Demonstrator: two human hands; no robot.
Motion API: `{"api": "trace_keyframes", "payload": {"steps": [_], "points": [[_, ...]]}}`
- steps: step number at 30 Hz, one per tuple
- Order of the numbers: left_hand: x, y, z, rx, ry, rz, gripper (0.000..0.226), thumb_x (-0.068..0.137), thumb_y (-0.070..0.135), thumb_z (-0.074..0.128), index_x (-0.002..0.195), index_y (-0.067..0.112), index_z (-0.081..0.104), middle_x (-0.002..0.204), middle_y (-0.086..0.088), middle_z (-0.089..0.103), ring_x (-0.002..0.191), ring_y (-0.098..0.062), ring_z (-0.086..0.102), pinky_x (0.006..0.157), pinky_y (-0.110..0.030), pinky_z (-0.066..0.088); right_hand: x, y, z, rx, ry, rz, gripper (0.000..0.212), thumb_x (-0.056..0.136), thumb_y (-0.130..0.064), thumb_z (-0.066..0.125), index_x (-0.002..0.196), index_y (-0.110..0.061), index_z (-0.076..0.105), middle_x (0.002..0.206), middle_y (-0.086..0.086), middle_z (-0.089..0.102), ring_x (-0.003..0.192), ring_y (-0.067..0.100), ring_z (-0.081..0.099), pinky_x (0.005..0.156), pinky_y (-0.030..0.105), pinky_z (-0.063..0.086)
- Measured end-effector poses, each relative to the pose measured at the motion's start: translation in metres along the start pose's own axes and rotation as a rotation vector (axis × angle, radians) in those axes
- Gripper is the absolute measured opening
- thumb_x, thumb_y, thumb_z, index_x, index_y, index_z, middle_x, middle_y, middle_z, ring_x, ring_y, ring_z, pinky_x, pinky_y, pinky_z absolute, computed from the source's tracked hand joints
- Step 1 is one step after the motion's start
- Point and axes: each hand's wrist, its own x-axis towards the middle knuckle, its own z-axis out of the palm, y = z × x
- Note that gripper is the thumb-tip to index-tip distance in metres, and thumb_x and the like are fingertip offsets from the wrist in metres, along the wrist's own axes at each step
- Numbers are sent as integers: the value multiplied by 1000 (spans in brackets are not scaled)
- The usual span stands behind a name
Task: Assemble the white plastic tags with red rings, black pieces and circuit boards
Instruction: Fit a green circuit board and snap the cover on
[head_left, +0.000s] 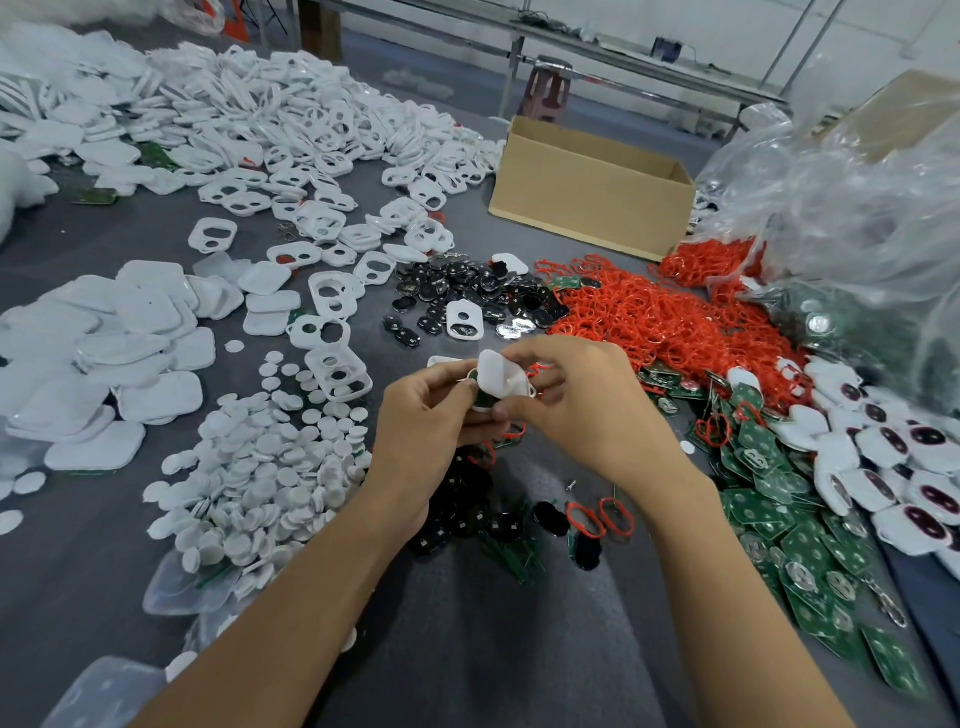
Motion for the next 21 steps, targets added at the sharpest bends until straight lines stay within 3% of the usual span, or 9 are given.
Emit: {"api": "trace_keyframes", "payload": {"steps": [7, 13, 18, 21], "points": [[-1, 0, 0, -1, 10, -4, 19, 96, -2, 52, 106, -1, 68, 82, -11, 75, 67, -19, 71, 64, -25, 59, -1, 0, -1, 93, 6, 16, 33, 67, -17, 84, 97, -22, 71, 79, -24, 59, 76, -6, 58, 61, 8, 46], [0, -1, 0, -11, 24, -5, 18, 96, -3, 54, 107, -2, 67, 79, -9, 75, 63, -16, 71, 61, -24, 58, -1, 1, -1, 99, -3, 26, 32, 67, -16, 84, 96, -22, 72, 79, -18, 64, 75, 1, 58, 61, 11, 48], [1, -2, 0, -6, 24, -6, 17, 95, -1, 56, 104, 1, 70, 83, -13, 75, 65, -17, 71, 63, -25, 58, 0, 0, 0, 76, 8, 30, 35, 66, -13, 85, 98, -20, 74, 72, -26, 57, 76, 5, 59, 65, 17, 50], [2, -2, 0, -16, 17, -31, 19, 97, 3, 52, 102, 2, 71, 85, -14, 76, 68, -19, 72, 65, -28, 60, -1, 2, 0, 59, -7, 14, 31, 67, -14, 84, 95, -20, 75, 73, -16, 64, 74, 6, 60, 64, 22, 51]]}}
